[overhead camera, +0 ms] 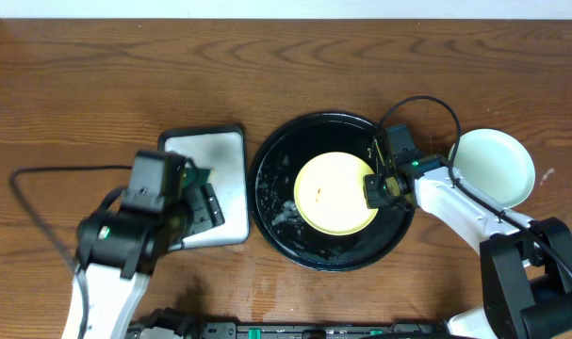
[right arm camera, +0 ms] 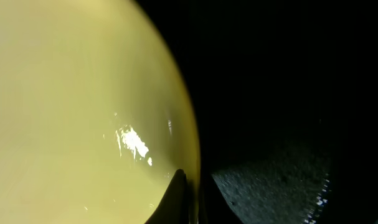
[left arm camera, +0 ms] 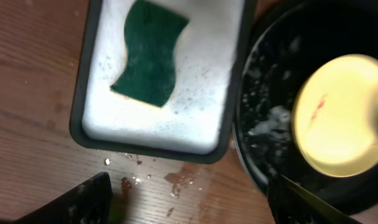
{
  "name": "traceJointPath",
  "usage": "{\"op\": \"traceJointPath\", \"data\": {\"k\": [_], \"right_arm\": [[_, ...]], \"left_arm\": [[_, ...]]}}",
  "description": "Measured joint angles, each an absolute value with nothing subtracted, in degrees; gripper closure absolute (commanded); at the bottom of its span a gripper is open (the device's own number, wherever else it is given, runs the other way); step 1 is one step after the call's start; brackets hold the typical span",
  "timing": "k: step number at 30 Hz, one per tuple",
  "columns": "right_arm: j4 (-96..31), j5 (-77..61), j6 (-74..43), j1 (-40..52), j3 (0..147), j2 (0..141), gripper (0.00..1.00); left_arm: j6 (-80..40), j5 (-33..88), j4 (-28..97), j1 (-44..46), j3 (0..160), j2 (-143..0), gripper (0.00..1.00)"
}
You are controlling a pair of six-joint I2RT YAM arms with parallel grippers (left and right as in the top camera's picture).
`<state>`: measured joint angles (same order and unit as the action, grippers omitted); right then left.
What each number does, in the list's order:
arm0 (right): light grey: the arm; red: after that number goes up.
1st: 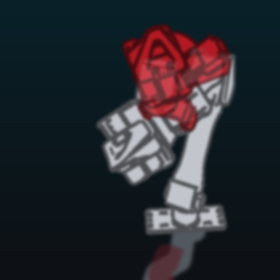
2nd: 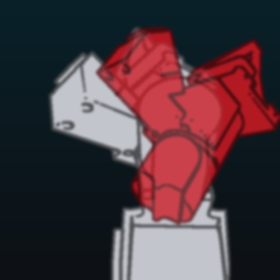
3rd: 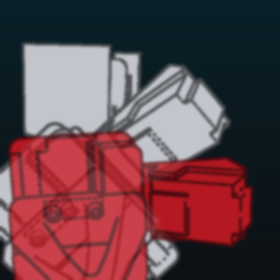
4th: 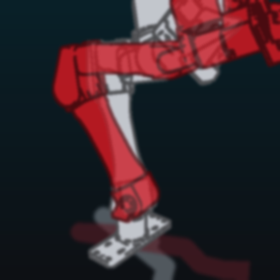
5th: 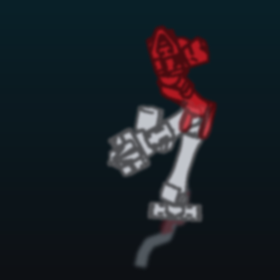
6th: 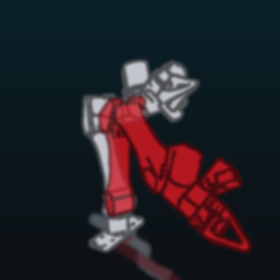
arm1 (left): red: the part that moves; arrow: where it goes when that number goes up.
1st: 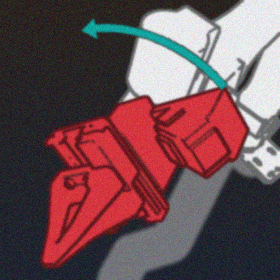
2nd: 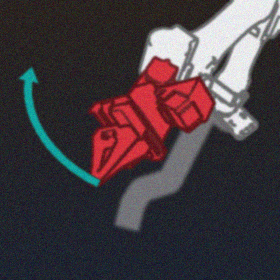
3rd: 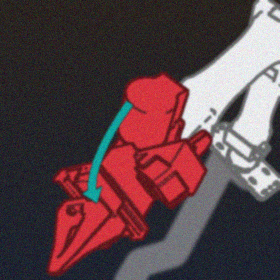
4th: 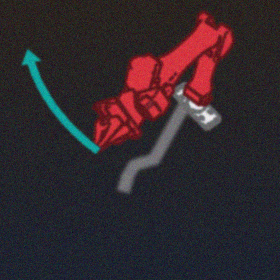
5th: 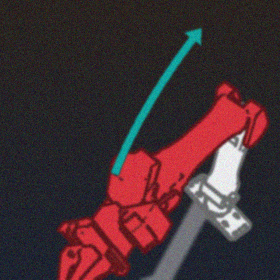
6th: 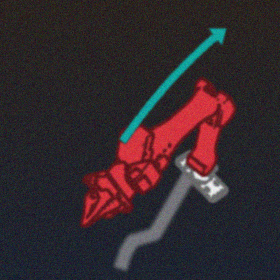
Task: Clean dirty plates on tray and stack at the side
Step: 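Grasp the green sponge with the left gripper and lift it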
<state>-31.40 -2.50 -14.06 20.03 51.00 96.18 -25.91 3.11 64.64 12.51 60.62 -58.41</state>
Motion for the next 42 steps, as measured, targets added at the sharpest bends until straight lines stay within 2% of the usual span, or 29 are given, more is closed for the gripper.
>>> {"op": "traceJointPath", "data": {"k": [6, 10, 13, 19, 25, 28, 29, 31, 32, 42], "right_arm": [[-31.2, -2.2, -16.4, 20.0, 51.0, 96.2, 0.99], [-31.2, -2.1, -17.0, 20.0, 51.0, 96.2, 0.99], [-31.3, -2.0, -17.4, 20.0, 51.0, 96.2, 0.99], [-31.7, -2.0, -17.4, 20.0, 51.0, 96.2, 0.99], [-31.7, -2.0, -17.4, 20.0, 51.0, 96.2, 0.99], [-31.7, -2.0, -17.4, 20.0, 51.0, 96.2, 0.99], [-31.7, -2.0, -17.5, 20.0, 51.0, 96.2, 0.99], [-31.7, -2.0, -17.8, 20.0, 51.0, 96.2, 0.99], [-31.7, -2.0, -17.8, 20.0, 51.0, 96.2, 0.99], [-31.7, -2.1, -18.5, 20.0, 51.0, 96.2, 0.99]], "left_arm": [[-24.3, 0.8, 62.3, 12.5, 60.4, -71.0, 0.22], [-23.8, -1.3, 59.0, 12.5, 60.4, -80.0, 0.27], [-24.1, -4.8, 57.0, 12.2, 60.4, -87.3, 0.36], [-23.9, -7.3, 51.3, 8.9, 60.3, -94.6, 0.37], [-20.1, -4.7, 45.9, 4.2, 60.3, -97.3, 0.37], [-18.7, -2.1, 44.6, 2.6, 60.3, -99.0, 0.46], [-18.1, -1.3, 44.4, 2.4, 60.3, -99.5, 0.53], [-17.1, 0.5, 44.2, 2.5, 60.3, -100.7, 0.89], [-16.7, 1.0, 44.2, 2.7, 60.3, -101.2, 0.92], [-15.5, 3.1, 48.8, 3.7, 62.1, -101.1, 0.93]]}}
